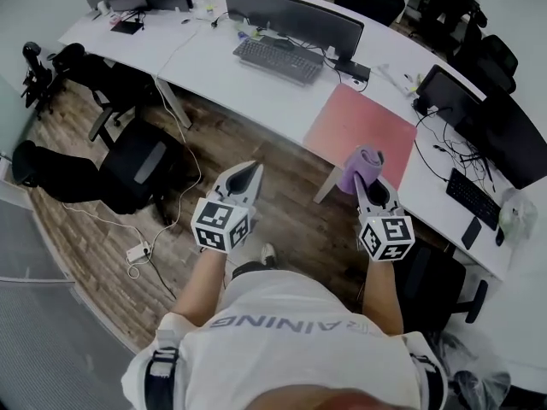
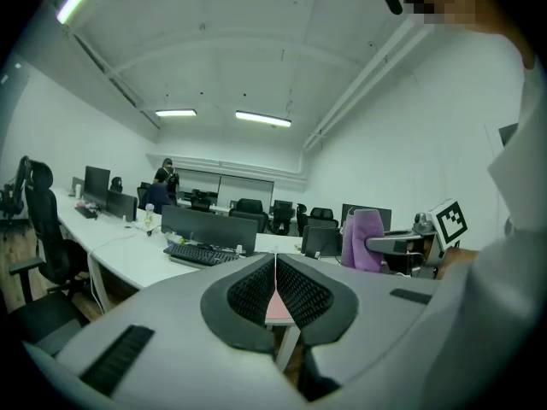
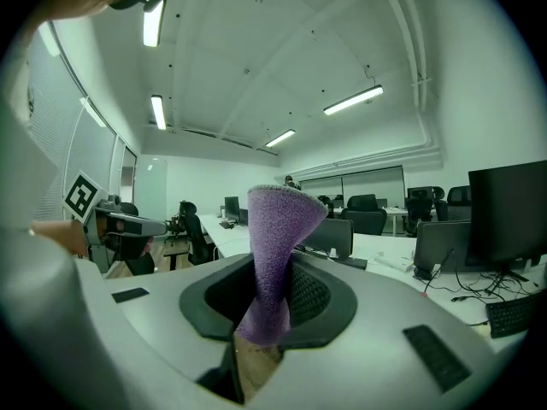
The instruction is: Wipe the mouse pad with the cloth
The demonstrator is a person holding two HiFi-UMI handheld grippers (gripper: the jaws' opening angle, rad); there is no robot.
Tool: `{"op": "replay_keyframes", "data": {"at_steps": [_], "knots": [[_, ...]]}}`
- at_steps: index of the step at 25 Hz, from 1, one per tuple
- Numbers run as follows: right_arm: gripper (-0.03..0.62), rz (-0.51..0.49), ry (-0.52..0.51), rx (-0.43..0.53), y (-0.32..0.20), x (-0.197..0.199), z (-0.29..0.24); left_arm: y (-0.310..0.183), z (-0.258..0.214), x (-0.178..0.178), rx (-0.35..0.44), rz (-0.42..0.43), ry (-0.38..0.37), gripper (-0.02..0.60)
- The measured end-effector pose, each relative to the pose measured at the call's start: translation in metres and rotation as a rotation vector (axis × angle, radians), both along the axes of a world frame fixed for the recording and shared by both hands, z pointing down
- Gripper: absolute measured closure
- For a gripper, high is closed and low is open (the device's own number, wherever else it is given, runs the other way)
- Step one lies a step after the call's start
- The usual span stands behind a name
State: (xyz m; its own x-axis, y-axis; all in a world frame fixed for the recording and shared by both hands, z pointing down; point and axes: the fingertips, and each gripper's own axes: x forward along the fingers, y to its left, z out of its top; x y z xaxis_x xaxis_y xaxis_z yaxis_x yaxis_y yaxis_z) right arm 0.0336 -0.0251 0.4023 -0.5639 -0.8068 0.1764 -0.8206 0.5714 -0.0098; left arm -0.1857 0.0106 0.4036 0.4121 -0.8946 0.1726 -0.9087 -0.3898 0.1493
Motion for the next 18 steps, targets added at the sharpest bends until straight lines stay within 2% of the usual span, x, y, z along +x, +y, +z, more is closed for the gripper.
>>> {"op": "replay_keyframes", "data": {"at_steps": [7,11,18], "knots": [[0.495,0.028,0.083,-0.028,-0.046,-0.040,0.011,-0.059,0.022,-0.037,-0.027,0.043,0.059,0.549],[0.494,0.046,0.120,-0.050,-0.064,-0.046,0.016,-0.082,0.036,-0.039,-0.048,0.072,0.075,0.549],[0.496,0.049,0.101,-0.054,-0.108,-0.050,0.022,-0.121,0.043,-0.035,-0.059,0.103,0.051,0.549]]}}
